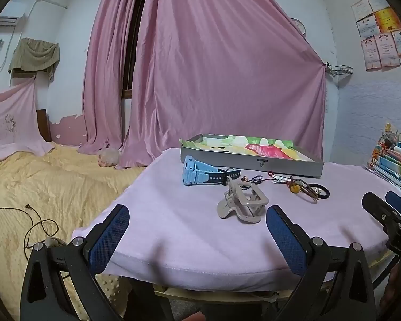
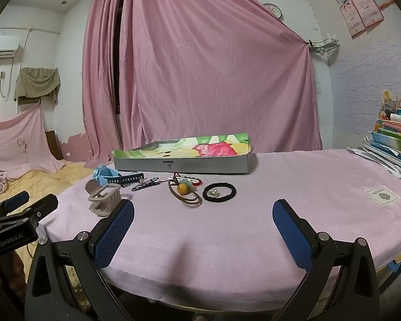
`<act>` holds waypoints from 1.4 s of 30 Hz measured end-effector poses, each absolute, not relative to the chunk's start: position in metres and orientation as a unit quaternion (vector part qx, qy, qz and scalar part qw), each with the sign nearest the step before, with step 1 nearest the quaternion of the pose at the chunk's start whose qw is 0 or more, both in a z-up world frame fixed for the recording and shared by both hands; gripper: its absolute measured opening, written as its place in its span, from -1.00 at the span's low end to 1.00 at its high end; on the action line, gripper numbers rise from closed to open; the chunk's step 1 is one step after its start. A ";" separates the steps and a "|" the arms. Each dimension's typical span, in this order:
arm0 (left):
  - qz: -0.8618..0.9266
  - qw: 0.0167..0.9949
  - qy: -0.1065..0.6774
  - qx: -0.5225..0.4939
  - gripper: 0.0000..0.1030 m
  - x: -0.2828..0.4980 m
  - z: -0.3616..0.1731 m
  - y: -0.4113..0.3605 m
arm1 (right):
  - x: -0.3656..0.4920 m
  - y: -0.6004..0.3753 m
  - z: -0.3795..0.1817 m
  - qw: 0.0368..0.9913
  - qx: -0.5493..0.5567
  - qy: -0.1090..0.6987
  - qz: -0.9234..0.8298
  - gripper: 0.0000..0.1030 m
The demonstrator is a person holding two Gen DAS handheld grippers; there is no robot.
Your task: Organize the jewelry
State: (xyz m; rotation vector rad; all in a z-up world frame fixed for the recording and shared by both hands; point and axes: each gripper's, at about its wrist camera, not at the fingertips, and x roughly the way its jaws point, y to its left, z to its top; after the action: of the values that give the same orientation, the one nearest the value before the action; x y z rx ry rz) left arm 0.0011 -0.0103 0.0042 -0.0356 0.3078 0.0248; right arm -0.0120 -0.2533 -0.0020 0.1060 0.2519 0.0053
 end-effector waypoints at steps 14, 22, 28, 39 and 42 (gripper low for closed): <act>0.005 0.988 0.154 -0.029 0.99 -0.002 0.004 -0.006 | -0.009 -0.254 -0.006 0.990 0.055 0.127 0.002 0.98; 0.005 0.987 0.155 -0.028 0.99 -0.002 0.004 -0.005 | -0.010 -0.255 -0.004 0.990 0.057 0.127 0.003 0.98; 0.004 0.988 0.154 -0.027 0.99 -0.001 0.000 -0.004 | -0.012 -0.257 -0.004 0.990 0.058 0.126 0.002 0.98; 0.005 0.988 0.154 -0.028 0.99 -0.001 0.000 -0.002 | -0.012 -0.258 -0.004 0.990 0.059 0.127 0.003 0.98; 0.006 0.988 0.154 -0.028 0.99 0.000 -0.002 0.002 | -0.013 -0.258 -0.003 0.990 0.059 0.127 0.003 0.98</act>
State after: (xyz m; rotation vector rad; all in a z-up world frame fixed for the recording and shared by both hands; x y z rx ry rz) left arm -0.0001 0.0016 -0.0019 -0.0569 0.3097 0.0125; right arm -0.0127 -0.2580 -0.0030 0.1177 0.2539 0.0055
